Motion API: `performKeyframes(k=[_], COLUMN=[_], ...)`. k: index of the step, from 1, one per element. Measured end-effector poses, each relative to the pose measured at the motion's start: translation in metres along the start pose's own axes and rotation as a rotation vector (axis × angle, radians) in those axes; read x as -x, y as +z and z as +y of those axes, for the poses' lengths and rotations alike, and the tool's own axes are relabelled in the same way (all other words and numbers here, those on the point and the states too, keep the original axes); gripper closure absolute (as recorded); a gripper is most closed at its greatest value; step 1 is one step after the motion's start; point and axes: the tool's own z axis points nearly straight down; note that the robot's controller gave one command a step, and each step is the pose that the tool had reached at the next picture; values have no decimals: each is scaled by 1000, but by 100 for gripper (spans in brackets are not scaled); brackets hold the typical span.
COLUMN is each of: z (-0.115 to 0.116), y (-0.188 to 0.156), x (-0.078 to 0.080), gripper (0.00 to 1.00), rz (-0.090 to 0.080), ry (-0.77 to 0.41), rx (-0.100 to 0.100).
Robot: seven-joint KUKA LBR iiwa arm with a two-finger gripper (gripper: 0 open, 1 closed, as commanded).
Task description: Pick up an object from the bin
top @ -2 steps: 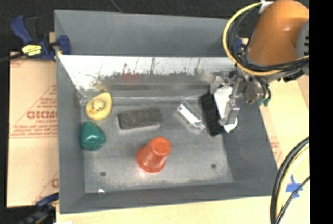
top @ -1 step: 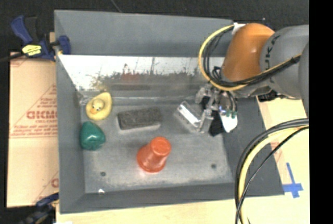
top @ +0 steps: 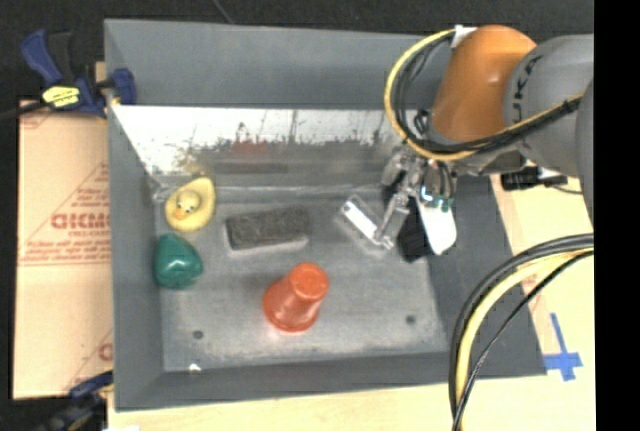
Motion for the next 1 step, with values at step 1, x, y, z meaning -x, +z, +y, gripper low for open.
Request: performKeyframes(k=[1], z=[28], y=[16], x=[-16], gripper=[0], rz=[8], ry=[13], rx=[-1])
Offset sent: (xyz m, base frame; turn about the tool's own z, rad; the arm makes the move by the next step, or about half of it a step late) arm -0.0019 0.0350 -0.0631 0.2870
